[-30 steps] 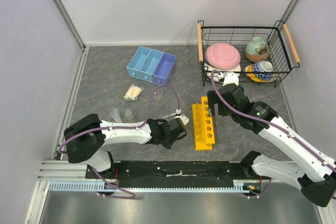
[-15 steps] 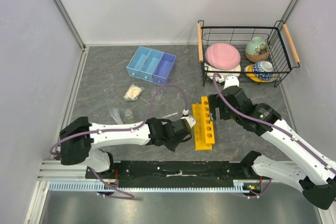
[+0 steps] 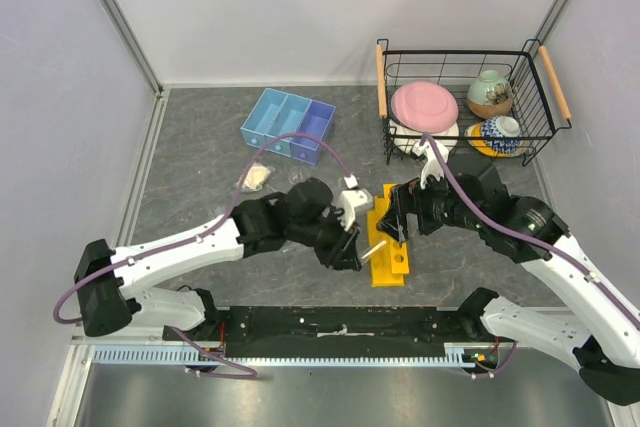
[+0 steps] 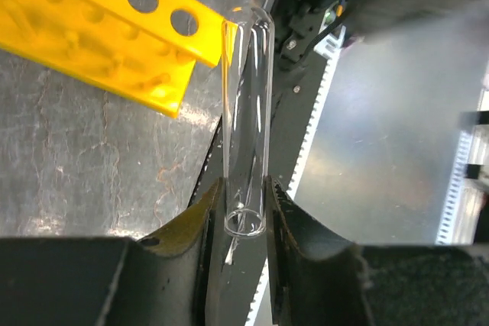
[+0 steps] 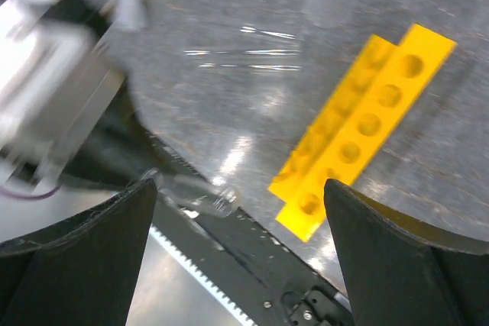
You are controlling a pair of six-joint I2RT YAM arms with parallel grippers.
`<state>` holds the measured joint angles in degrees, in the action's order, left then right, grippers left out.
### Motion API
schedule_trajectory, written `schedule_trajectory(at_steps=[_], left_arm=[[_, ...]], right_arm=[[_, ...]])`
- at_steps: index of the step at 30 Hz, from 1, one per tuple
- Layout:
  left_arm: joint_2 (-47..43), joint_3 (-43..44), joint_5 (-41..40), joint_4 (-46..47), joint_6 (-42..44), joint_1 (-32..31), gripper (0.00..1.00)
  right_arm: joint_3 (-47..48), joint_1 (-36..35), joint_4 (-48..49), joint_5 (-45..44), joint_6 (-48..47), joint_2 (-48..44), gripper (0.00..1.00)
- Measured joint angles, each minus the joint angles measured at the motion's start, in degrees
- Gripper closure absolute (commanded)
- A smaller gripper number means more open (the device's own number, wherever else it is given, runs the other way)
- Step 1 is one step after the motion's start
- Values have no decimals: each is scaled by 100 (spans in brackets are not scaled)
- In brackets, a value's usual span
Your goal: Organize the chemistry lab equipment
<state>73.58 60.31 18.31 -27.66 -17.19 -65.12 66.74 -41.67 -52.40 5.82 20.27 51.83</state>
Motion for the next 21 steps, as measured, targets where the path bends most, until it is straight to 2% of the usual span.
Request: schedule_trajectory(at_steps=[5, 9, 15, 21], left_arm=[[-363, -581, 1703, 1040, -11, 1080, 98], [-400, -960, 2815, 1963, -249, 1550, 98], [-400, -1412, 3993, 3467, -896, 1694, 98], [-407, -1871, 4503, 4605, -1526, 1694, 98]], right_arm=[[199, 0, 50, 970, 52, -203, 2], [199, 0, 155, 1604, 186, -352, 4], [177, 0, 608, 2424, 439, -404, 11], [68, 0, 933, 2747, 590, -337, 17]])
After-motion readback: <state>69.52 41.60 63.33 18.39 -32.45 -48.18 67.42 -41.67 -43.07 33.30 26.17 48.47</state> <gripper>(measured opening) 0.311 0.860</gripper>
